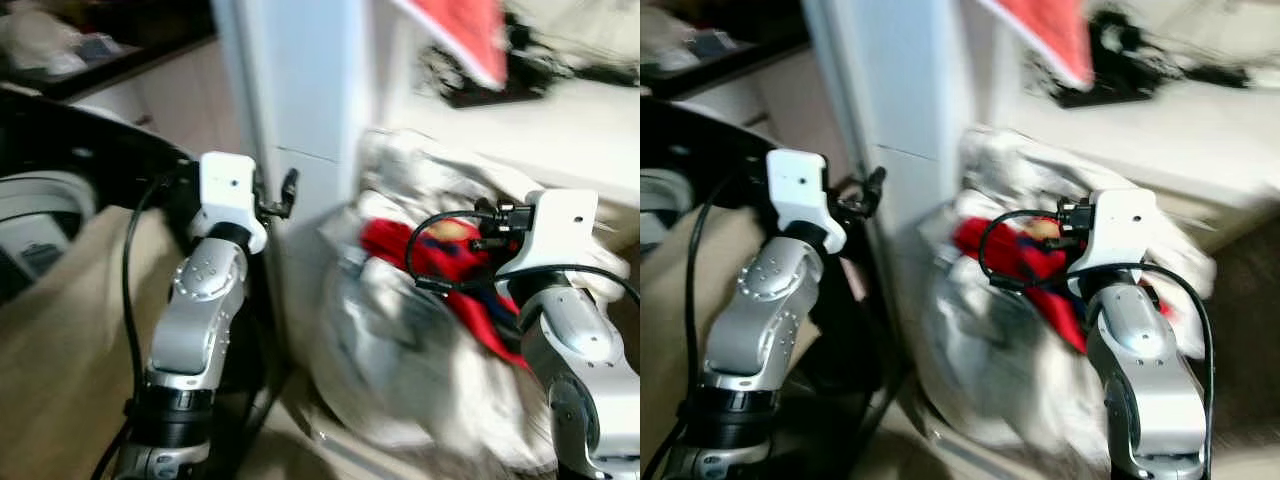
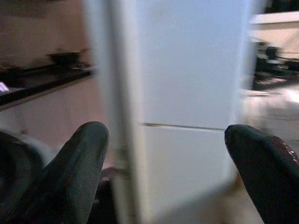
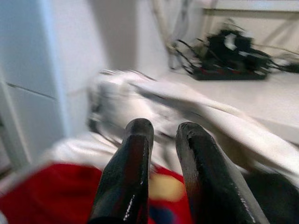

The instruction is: Clothes washing

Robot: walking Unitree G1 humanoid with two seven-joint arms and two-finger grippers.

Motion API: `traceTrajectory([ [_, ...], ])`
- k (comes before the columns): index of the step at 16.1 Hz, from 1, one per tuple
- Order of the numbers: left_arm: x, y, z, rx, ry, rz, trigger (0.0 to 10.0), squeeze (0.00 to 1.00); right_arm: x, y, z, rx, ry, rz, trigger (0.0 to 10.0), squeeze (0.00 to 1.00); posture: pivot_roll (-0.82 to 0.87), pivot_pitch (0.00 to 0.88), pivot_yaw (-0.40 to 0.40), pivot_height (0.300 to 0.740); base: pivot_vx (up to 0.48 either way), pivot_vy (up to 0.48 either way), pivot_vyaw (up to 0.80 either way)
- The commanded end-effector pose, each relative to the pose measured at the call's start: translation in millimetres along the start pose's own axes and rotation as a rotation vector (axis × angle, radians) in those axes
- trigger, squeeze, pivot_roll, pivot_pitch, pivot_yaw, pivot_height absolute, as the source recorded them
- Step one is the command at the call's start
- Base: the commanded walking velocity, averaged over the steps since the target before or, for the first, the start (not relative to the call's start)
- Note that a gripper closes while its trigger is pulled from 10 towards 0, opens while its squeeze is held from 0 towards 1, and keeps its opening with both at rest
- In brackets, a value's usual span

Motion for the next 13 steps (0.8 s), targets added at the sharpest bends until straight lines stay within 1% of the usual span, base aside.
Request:
traceTrajectory([
  [1,0.5,-0.3,-12.1,0.001,0.044,-0.013,10.0,0.00,1.4,3.4,-5.0,0.008,0.024,0.014,10.0,0.00,-0.22,0.013,-0.005,0.740,0.000,0.000,0.00],
  [4,-0.5,-1.6,-14.6,0.005,0.048,-0.014,10.0,0.00,1.7,2.2,-3.6,0.012,0.030,0.003,10.0,0.00,-0.22,0.013,-0.004,0.740,0.000,0.000,0.00],
  [7,-0.9,-2.6,-13.1,0.008,0.030,-0.016,10.0,0.00,0.3,-1.1,-2.9,0.029,0.027,-0.014,10.0,0.00,-0.22,0.011,0.001,0.740,0.000,0.000,0.00],
  [10,-1.8,-5.7,-12.2,0.007,0.017,-0.031,10.0,0.00,0.0,-6.6,2.6,0.033,-0.004,-0.055,10.0,0.00,-0.22,0.009,0.004,0.740,0.000,0.000,0.00],
  [13,-3.2,-4.6,-12.4,0.013,-0.001,-0.028,10.0,0.00,-0.9,-4.8,1.6,0.031,0.021,-0.054,10.0,0.00,-0.22,0.009,0.006,0.740,0.000,0.000,0.00],
])
Point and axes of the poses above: a point about 5 cm out from each wrist's last joint towards the gripper, its own x axis pointing out of the wrist towards the gripper, its own y axis along the axis of the wrist's last joint, z = x × y, the point moved 5 cm from there along x, pointing out of the wrist towards the gripper, and after that the axes turned 8 degrees about x, right-handed, at the moved point
